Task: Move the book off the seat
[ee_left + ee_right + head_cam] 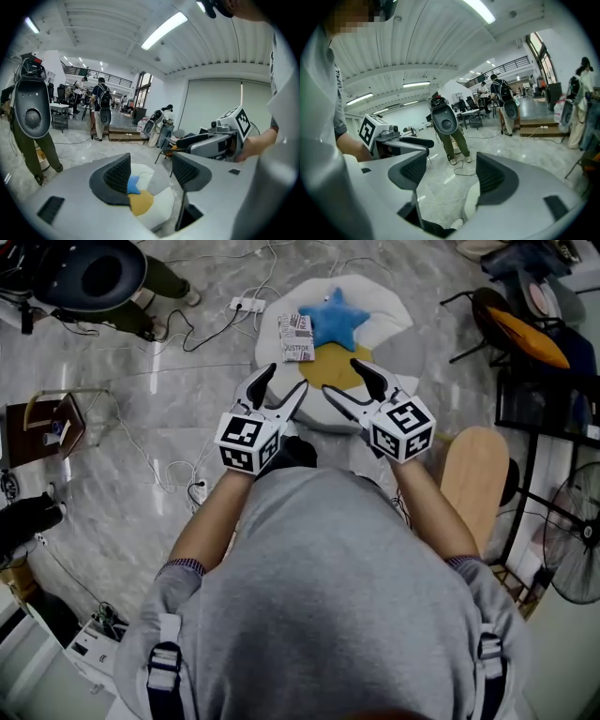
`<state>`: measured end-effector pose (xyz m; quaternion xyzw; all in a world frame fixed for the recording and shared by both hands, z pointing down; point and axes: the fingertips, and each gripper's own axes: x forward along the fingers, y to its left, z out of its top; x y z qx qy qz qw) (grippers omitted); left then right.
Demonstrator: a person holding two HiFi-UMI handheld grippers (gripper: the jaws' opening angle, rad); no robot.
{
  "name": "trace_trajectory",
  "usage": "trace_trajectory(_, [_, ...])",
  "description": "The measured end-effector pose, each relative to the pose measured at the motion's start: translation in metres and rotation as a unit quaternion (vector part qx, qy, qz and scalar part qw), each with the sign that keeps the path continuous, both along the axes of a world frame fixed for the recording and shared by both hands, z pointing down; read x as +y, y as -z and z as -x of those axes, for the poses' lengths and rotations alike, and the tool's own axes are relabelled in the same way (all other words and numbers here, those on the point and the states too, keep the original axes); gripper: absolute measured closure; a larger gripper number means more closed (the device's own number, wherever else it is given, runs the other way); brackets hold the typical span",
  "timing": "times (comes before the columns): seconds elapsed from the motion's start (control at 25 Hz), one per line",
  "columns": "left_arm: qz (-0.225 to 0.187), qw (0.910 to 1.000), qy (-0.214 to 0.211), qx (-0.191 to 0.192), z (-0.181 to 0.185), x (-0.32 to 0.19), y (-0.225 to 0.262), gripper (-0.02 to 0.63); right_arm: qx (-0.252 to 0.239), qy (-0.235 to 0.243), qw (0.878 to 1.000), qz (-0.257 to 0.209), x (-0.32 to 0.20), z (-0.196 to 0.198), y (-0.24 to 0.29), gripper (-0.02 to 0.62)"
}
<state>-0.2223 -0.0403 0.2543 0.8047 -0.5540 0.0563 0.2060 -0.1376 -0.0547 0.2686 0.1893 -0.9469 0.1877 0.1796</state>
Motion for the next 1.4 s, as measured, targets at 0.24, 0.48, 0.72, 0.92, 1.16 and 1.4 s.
trace_trajectory(0.24, [0.018, 0.9997, -0.015, 0.009, 0.052, -0.047, -0.024, 0.304, 0.015, -0.022, 1.0, 0.009, -0.044, 0.049, -0.021, 0.249])
trace_trajectory(0.48, [0.049, 0.9984, -0.021, 0.018, 0.087, -0.091, -0.063, 0.304, 0.029, -0.049, 0.998, 0.017, -0.095, 0.077, -0.052, 0.249])
trace_trajectory(0.72, [0.083, 0.9957, 0.004, 0.039, 0.103, -0.132, -0.107, 0.304, 0.031, -0.06, 0.997, 0.035, -0.142, 0.088, -0.097, 0.249])
trace_trajectory(0.92, [0.117, 0.9921, 0.025, 0.038, 0.105, -0.158, -0.162, 0.304, 0.034, -0.062, 0.996, 0.061, -0.177, 0.087, -0.153, 0.249])
trace_trajectory(1.16, [0.157, 0.9859, 0.041, 0.039, 0.104, -0.178, -0.244, 0.304, 0.033, -0.071, 0.991, 0.109, -0.202, 0.085, -0.238, 0.249])
trace_trajectory(1.4, [0.192, 0.9799, 0.046, 0.027, 0.099, -0.195, -0.329, 0.304, 0.037, -0.074, 0.984, 0.156, -0.213, 0.078, -0.326, 0.245])
